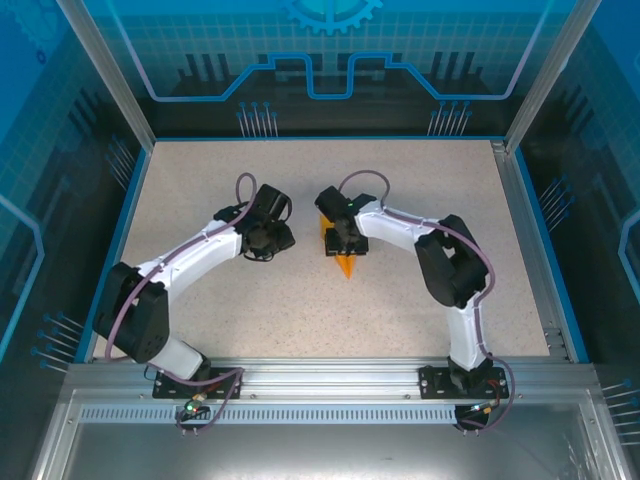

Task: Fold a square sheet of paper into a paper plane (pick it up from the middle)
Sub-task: Move the paper plane to the center of the table.

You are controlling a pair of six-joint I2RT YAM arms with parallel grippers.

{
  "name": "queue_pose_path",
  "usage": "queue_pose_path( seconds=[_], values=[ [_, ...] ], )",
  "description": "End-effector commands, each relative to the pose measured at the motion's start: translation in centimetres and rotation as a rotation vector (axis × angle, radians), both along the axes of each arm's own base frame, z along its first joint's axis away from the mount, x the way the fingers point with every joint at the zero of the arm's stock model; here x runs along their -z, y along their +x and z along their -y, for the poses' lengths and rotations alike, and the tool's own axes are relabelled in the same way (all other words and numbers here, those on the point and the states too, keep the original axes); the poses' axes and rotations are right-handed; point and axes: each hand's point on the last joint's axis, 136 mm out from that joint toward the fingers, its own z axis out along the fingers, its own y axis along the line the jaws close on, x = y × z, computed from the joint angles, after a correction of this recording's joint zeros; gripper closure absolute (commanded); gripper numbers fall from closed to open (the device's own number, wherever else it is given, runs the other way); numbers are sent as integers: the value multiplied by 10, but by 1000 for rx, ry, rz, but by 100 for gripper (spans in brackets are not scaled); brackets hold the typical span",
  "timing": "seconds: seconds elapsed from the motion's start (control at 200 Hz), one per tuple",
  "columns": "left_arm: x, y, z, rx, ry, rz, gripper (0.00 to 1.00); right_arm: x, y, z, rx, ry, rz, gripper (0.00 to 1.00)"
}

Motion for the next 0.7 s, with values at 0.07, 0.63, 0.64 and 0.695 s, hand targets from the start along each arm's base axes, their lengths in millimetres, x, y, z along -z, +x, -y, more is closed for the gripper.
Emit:
queue_pose_path(
  seconds=[0.07,0.63,0.64,0.695],
  values=[
    [-9,-2,-12,-8,34,34,66,-62,-3,5,-12,42,113,40],
    [-42,2,-119,-183,460,304,9,-140,-10,243,337,-225,681,18],
    [-42,2,-122,-192,473,306,6,-137,-9,246,335,-229,684,18],
    [-43,7,-137,-208,537,332,1,-120,-7,256,289,-250,688,17]
  ],
)
